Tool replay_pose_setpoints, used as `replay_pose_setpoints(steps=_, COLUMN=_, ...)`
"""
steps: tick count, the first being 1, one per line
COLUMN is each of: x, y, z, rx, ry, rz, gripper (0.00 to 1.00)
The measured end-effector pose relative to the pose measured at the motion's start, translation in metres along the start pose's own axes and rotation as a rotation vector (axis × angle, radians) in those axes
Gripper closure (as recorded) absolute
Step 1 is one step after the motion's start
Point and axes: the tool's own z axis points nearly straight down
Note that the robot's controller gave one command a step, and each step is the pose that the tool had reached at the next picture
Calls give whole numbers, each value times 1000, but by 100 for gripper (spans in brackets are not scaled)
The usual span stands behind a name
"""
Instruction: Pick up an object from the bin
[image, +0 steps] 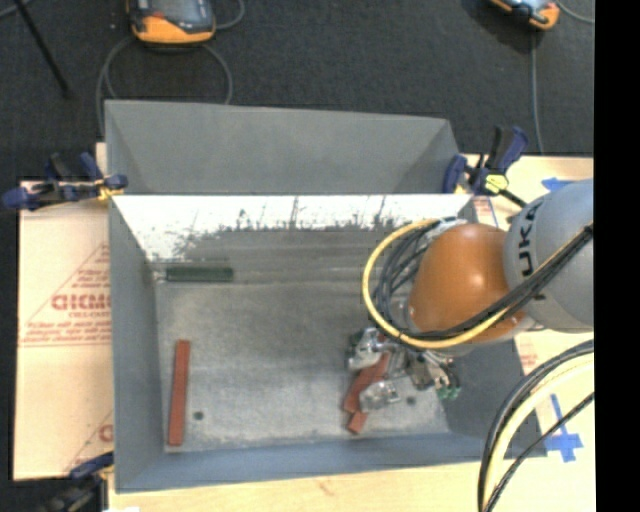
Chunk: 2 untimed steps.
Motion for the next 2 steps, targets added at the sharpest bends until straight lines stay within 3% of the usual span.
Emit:
replay_pose_setpoints(steps=1, x=0, y=-16, z=-38, rx=7, ry=15, rz=-13, gripper=100)
replay_pose_setpoints(steps=2, x=-108, y=-6, z=-134, rx=6, ry=11, rz=-219, gripper=100)
